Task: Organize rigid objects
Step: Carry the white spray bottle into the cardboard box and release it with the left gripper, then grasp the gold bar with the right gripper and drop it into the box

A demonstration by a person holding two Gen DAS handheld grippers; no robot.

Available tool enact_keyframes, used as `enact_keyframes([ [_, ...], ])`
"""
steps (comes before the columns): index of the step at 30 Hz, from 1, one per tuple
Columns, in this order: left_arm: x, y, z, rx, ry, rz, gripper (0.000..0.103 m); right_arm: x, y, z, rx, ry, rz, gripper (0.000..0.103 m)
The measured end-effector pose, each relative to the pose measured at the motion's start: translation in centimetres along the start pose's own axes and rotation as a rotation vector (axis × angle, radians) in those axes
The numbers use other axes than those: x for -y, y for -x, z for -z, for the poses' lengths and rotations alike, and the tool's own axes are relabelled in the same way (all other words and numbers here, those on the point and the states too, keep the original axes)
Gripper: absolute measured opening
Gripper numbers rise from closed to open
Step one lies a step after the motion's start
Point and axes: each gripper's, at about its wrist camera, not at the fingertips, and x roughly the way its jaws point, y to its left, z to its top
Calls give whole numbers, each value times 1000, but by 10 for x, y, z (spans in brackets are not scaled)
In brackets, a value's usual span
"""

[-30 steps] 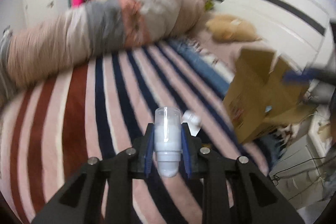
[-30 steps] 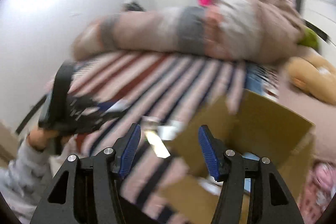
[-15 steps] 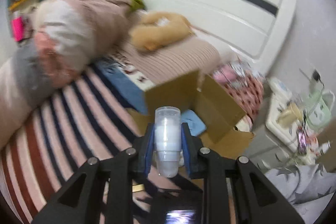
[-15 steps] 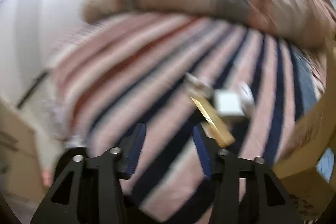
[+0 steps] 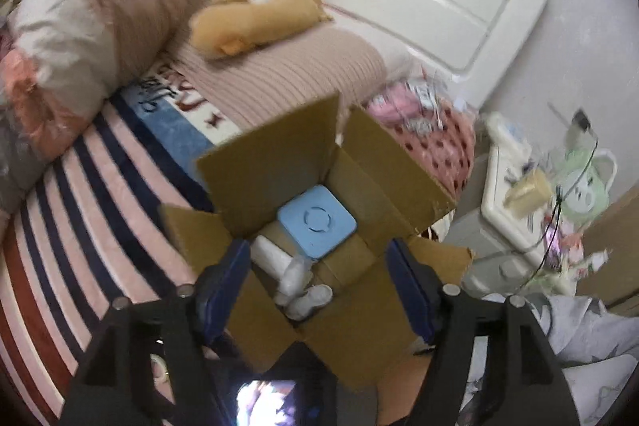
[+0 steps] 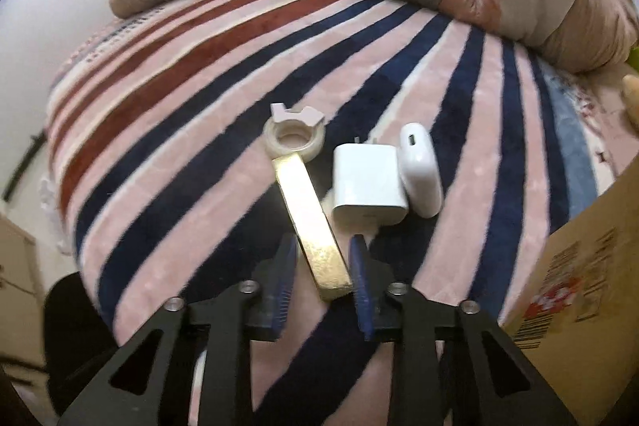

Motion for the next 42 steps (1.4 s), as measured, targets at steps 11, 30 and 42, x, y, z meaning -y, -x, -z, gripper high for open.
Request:
enact_keyframes([
  [11,-129,77,113,182,280,-324,76,-16,-24,-9,22,18,39,14],
  [30,-185,-32,205,87,352,-282,75,34,220,-42,287,-152,166,14],
  [42,-174,-71,196,30,264,-360,44,119,168,-18,-25,-368,213,22],
])
